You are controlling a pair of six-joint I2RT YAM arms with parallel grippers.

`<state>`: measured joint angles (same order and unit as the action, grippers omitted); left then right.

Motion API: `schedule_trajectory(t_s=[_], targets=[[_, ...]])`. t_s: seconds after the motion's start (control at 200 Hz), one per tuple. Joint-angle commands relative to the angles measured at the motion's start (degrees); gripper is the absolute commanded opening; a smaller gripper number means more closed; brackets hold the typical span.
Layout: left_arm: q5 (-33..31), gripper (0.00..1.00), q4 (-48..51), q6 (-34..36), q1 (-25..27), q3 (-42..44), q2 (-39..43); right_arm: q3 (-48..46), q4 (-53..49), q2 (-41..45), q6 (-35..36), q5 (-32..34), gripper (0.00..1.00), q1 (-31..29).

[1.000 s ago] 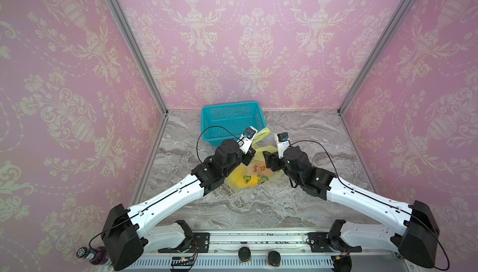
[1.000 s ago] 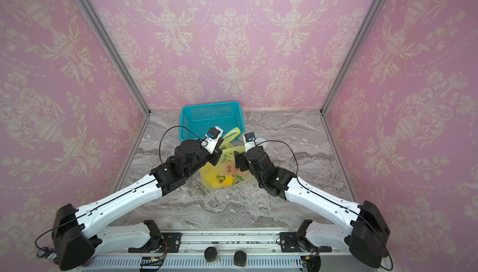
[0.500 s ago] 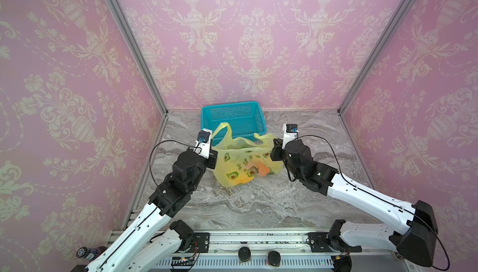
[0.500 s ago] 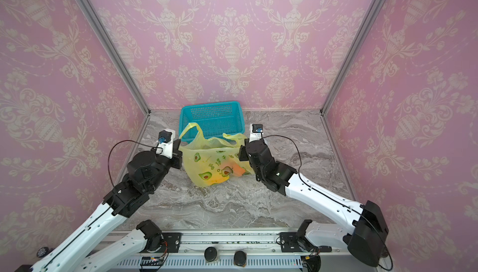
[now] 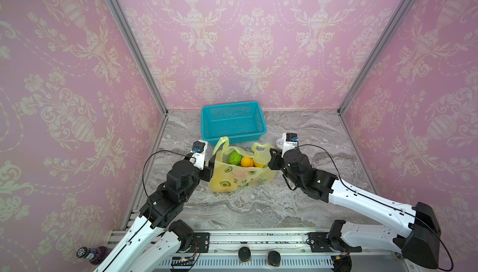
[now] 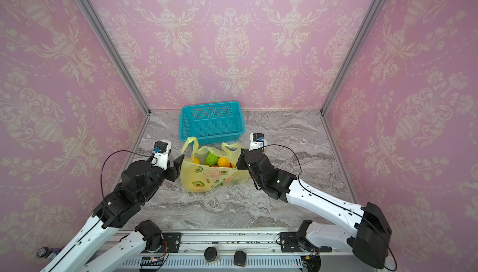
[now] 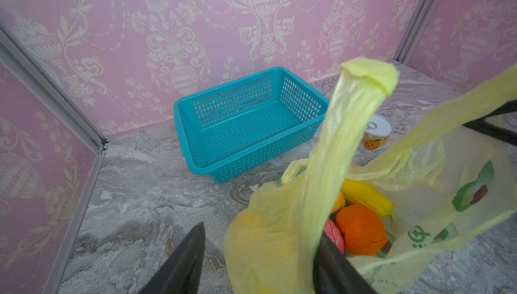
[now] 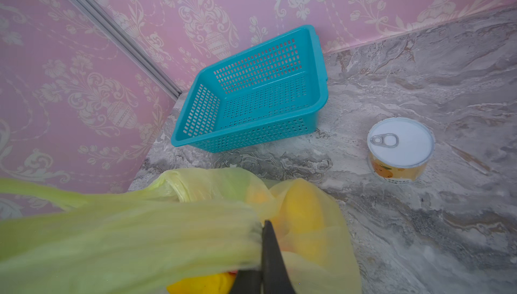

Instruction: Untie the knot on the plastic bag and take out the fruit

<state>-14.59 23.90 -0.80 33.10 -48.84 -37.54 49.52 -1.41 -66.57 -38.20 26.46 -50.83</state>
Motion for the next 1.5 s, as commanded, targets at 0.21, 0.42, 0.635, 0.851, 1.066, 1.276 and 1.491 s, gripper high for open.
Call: schedule_trajectory(t_s=[0.21, 0.42, 0.635, 0.851, 1.066, 1.276, 1.491], targets=[[9.13, 0.61, 11.15, 12.26, -0.41, -39.34, -22.15, -1.55, -2.81, 3.45, -1.09, 4.32, 0.0, -1.21], [31.23, 0.53, 7.41, 8.67, -0.41, -49.93, -35.88, -3.63, -2.46, 6.03, -1.75, 5.45, 0.0, -1.25], [53.15, 0.41, -4.52, 5.8, -0.4, -41.0, -43.31, -5.0, -2.58, 7.72, -1.87, 6.22, 0.0, -1.25], [49.21, 0.38, -4.2, 12.38, -0.41, -27.52, -41.45, -7.87, -0.92, 11.0, -2.22, 6.49, 0.0, -1.2], [32.62, 0.43, -2.45, 13.71, -0.41, -16.16, -35.03, -9.39, -0.46, 13.0, -2.32, 6.59, 0.0, -1.2], [25.34, 0.49, 2.22, 14.84, 0.98, -10.46, -29.23, -10.49, 0.26, 13.24, -2.6, 5.47, 0.0, -1.23], [20.72, 0.54, 11.04, 20.22, 7.54, -11.94, -30.72, -12.97, 4.66, 13.73, -0.61, 1.06, 0.0, -1.29]])
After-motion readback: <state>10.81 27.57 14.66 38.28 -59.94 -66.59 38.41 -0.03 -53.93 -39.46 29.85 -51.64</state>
